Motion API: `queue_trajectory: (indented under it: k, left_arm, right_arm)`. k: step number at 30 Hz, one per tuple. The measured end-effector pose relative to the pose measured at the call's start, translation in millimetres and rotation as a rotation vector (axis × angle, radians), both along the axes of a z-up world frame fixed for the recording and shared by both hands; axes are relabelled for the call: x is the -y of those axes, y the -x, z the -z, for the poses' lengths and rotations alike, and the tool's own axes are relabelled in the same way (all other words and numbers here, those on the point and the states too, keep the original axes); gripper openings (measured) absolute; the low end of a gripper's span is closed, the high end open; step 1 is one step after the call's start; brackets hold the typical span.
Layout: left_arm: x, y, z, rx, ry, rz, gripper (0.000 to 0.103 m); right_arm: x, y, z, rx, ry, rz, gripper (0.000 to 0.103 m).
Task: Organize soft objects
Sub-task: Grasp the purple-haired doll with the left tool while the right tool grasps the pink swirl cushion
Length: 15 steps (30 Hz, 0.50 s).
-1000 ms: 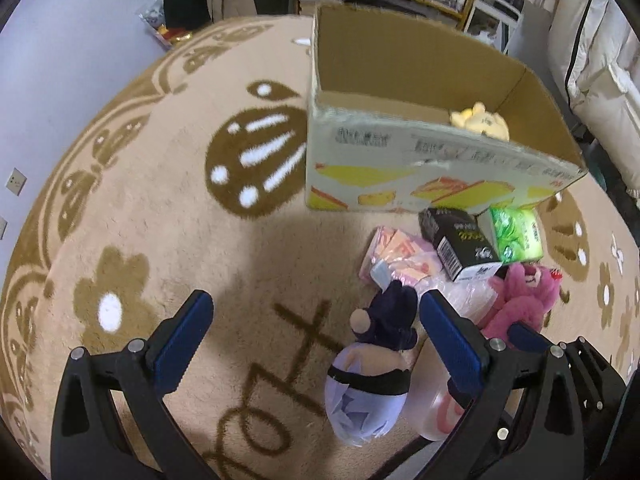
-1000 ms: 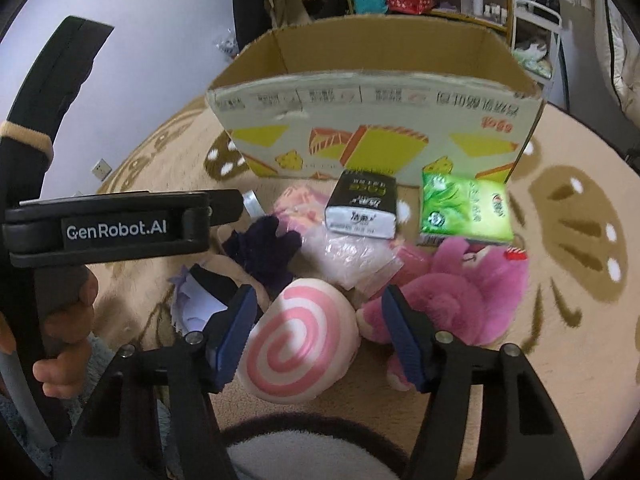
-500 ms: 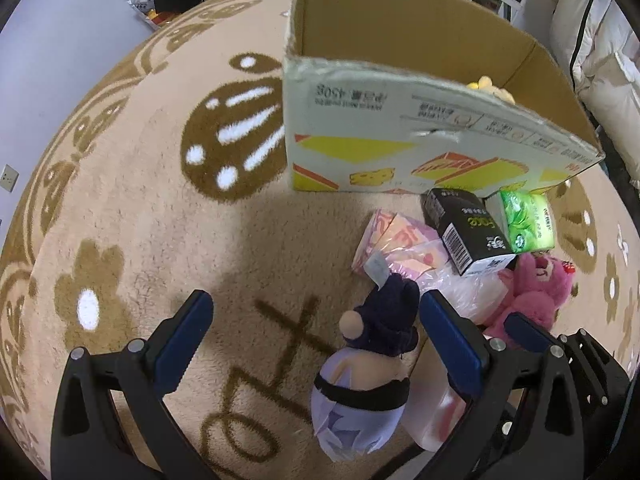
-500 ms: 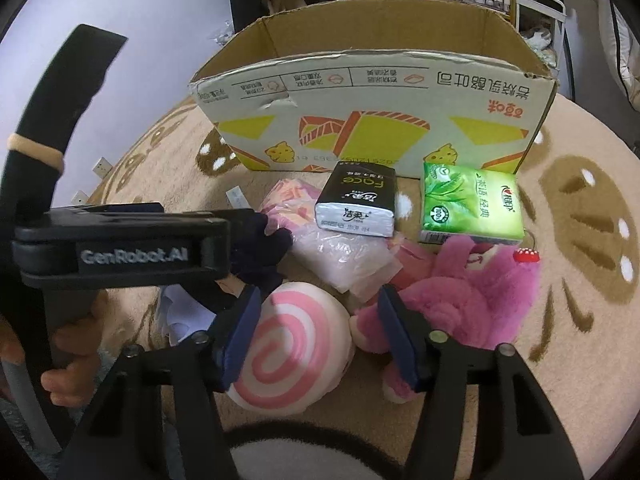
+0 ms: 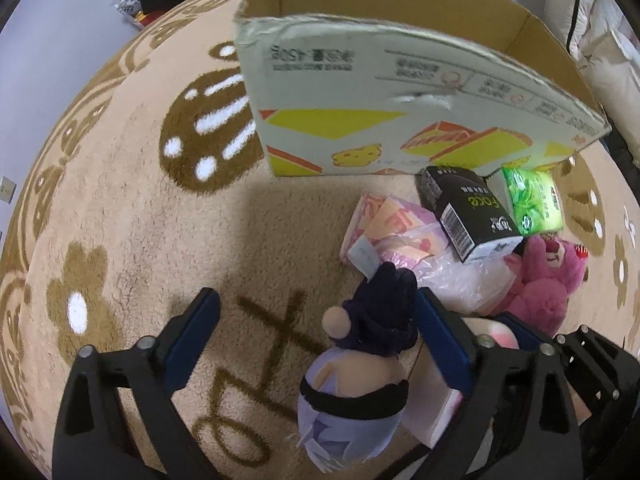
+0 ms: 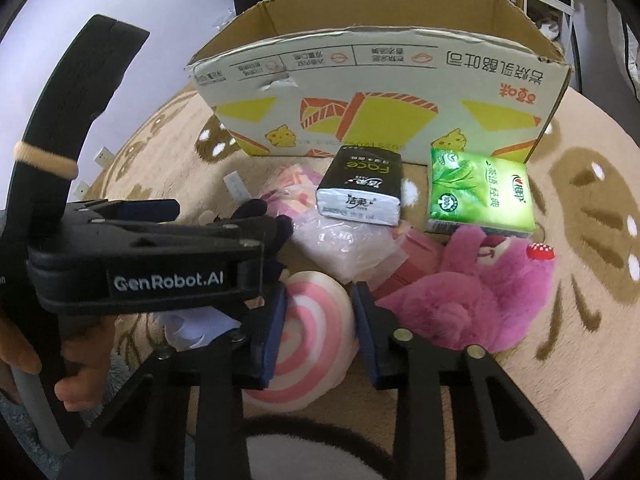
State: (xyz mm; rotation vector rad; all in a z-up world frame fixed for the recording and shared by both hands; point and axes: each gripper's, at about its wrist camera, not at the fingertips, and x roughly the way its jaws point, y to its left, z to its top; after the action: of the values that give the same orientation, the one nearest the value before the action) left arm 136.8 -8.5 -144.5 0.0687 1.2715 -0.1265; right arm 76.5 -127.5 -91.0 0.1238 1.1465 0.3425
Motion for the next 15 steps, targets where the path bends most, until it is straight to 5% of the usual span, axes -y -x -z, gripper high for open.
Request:
queue_trajectory:
  k: [6, 15]
  left_arm:
    - [2.1, 0.4, 6.6, -0.026, 0.021, -0.001, 0.09]
    - [2.0, -3.3, 16.0, -0.075, 0.072, 0.036, 0.056]
  right_arm:
    - [5.8, 4.5, -5.2, 0.009, 0.002, 0.0, 0.03]
    - [6.0, 8.3, -8.2, 0.016, 0.001, -0.004, 0.029]
